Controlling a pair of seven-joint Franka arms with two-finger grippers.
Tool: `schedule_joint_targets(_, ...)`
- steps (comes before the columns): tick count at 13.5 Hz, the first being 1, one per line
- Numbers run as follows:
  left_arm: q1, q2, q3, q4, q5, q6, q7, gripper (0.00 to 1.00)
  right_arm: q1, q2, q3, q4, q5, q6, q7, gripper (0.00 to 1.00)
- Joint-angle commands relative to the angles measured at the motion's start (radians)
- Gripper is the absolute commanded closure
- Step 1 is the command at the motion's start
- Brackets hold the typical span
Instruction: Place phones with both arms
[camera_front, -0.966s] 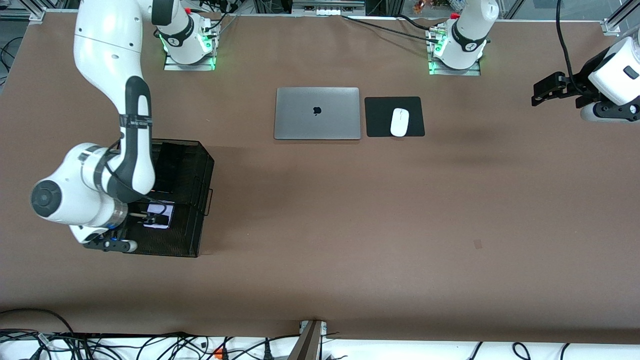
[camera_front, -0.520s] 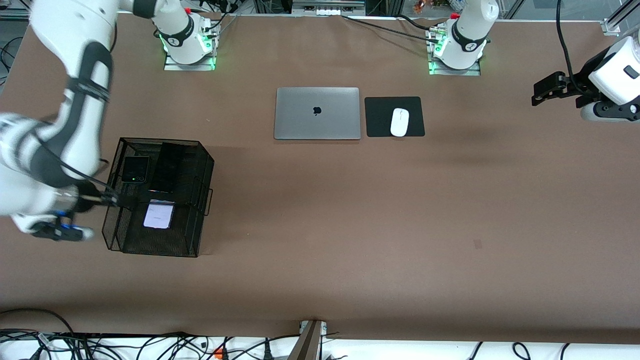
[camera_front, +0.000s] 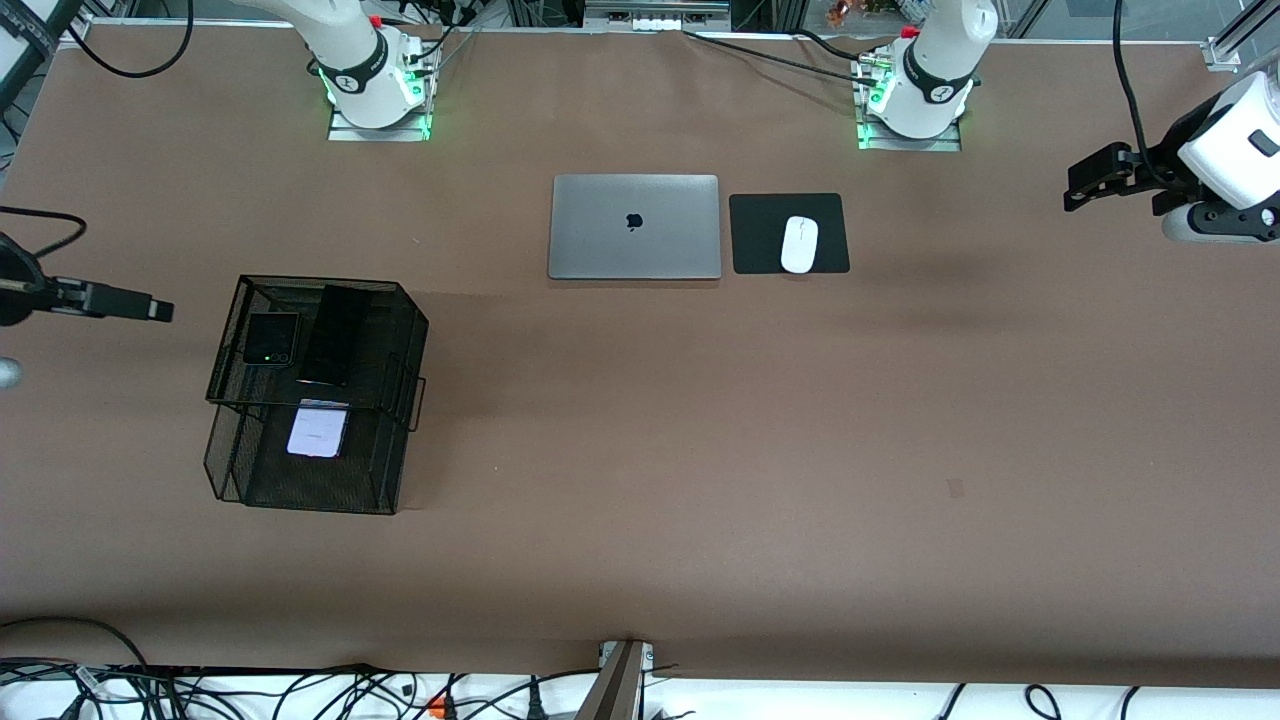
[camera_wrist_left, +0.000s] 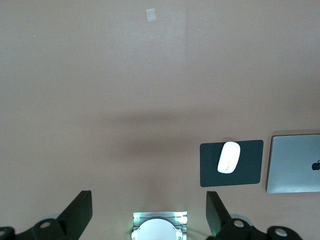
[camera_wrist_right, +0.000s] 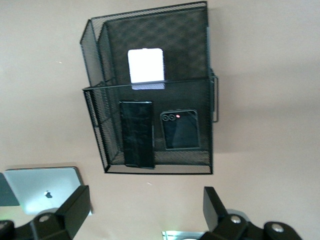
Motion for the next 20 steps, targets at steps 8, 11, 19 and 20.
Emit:
schedule_joint_targets(8,0.007,-0.010,-0.002,0.007,-0.009,-0.020,0.006,0.00,-0.260,-0.040,0.392,0.099,-0.245,-0.020,0.009,0.01)
schedule_joint_targets(11,0.007,-0.010,-0.002,0.007,-0.010,-0.020,0.006,0.00,-0.386,-0.089,0.632,0.101,-0.380,0.000,0.092,0.01)
schedule_joint_targets(19,0.007,-0.011,-0.002,0.005,-0.009,-0.018,0.006,0.00,-0.603,-0.401,1.004,-0.337,-0.581,0.352,0.181,0.01)
schedule_joint_targets(20,0.007,-0.010,0.000,0.005,-0.009,-0.018,0.006,0.00,-0.605,-0.452,1.004,-0.431,-0.583,0.436,0.181,0.01)
